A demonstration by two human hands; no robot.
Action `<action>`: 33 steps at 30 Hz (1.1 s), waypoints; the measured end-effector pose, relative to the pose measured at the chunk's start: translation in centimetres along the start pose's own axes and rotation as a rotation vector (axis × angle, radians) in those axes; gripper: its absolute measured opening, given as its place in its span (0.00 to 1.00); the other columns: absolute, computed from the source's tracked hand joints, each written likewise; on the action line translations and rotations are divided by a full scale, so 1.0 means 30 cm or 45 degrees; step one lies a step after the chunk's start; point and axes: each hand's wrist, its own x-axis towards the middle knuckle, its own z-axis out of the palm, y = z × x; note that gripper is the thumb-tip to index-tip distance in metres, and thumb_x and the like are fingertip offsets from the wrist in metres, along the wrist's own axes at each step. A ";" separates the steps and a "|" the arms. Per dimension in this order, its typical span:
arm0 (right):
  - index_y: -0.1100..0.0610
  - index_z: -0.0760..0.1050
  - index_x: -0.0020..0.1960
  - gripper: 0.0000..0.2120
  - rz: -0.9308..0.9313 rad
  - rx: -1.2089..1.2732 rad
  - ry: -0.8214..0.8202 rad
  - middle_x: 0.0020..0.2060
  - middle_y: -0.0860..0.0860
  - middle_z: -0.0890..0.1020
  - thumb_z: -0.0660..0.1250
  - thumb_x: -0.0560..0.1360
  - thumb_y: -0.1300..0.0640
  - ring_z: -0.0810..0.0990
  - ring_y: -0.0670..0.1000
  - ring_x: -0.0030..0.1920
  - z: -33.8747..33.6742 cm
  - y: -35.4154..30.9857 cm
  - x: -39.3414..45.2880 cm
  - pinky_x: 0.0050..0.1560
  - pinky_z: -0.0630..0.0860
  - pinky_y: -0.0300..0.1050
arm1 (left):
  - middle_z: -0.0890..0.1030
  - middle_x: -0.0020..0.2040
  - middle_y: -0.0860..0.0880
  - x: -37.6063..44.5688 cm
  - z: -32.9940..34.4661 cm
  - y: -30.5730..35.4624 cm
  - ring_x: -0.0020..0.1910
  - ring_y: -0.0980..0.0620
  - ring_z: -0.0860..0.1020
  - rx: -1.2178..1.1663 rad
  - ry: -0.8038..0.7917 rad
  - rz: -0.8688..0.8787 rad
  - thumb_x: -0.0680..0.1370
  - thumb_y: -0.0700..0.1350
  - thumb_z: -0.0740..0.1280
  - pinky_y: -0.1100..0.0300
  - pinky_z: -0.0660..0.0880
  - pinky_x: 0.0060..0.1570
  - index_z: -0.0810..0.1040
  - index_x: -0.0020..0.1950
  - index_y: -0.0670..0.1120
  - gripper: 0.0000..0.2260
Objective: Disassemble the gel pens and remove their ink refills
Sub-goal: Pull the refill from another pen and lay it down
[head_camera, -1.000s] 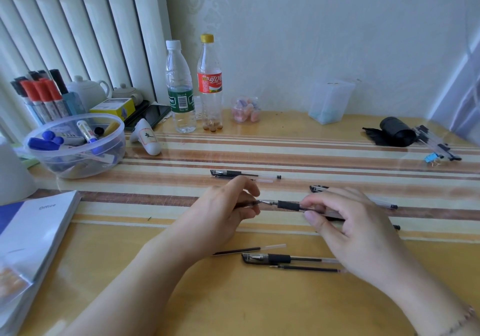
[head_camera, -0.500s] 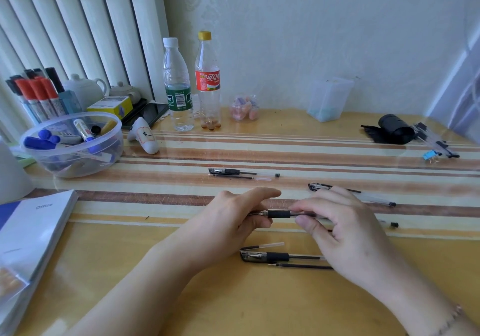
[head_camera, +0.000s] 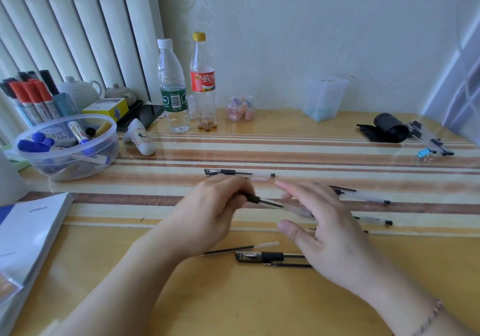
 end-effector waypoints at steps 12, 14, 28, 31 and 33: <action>0.53 0.76 0.62 0.16 0.242 -0.122 0.417 0.53 0.45 0.78 0.69 0.74 0.54 0.73 0.47 0.57 -0.076 0.065 0.023 0.59 0.67 0.37 | 0.74 0.47 0.61 -0.044 -0.071 -0.084 0.49 0.61 0.72 0.295 -0.441 -0.342 0.73 0.66 0.62 0.57 0.73 0.53 0.75 0.53 0.61 0.14; 0.52 0.77 0.58 0.13 0.287 -0.058 0.555 0.50 0.46 0.79 0.69 0.74 0.56 0.75 0.50 0.51 -0.097 0.084 0.027 0.54 0.73 0.45 | 0.72 0.50 0.63 -0.043 -0.070 -0.067 0.50 0.61 0.72 0.238 -0.557 -0.345 0.66 0.71 0.65 0.59 0.74 0.51 0.72 0.56 0.64 0.22; 0.47 0.78 0.45 0.11 0.141 0.664 1.408 0.40 0.50 0.80 0.68 0.74 0.64 0.75 0.57 0.41 -0.230 0.072 0.042 0.40 0.74 0.42 | 0.75 0.48 0.61 -0.036 -0.059 -0.111 0.46 0.59 0.76 0.226 -0.417 -0.343 0.74 0.57 0.67 0.56 0.77 0.49 0.76 0.54 0.61 0.09; 0.48 0.78 0.44 0.10 0.173 0.768 1.347 0.36 0.46 0.80 0.67 0.73 0.64 0.74 0.49 0.35 -0.305 0.042 0.052 0.37 0.72 0.41 | 0.75 0.47 0.61 -0.034 -0.055 -0.111 0.46 0.59 0.76 0.230 -0.404 -0.340 0.73 0.61 0.66 0.56 0.77 0.48 0.76 0.55 0.61 0.12; 0.49 0.79 0.44 0.09 0.331 0.696 1.058 0.37 0.48 0.79 0.68 0.74 0.64 0.74 0.47 0.34 -0.350 0.043 0.057 0.37 0.72 0.43 | 0.74 0.45 0.60 -0.031 -0.054 -0.111 0.44 0.59 0.75 0.229 -0.368 -0.343 0.74 0.62 0.65 0.57 0.77 0.47 0.76 0.55 0.60 0.13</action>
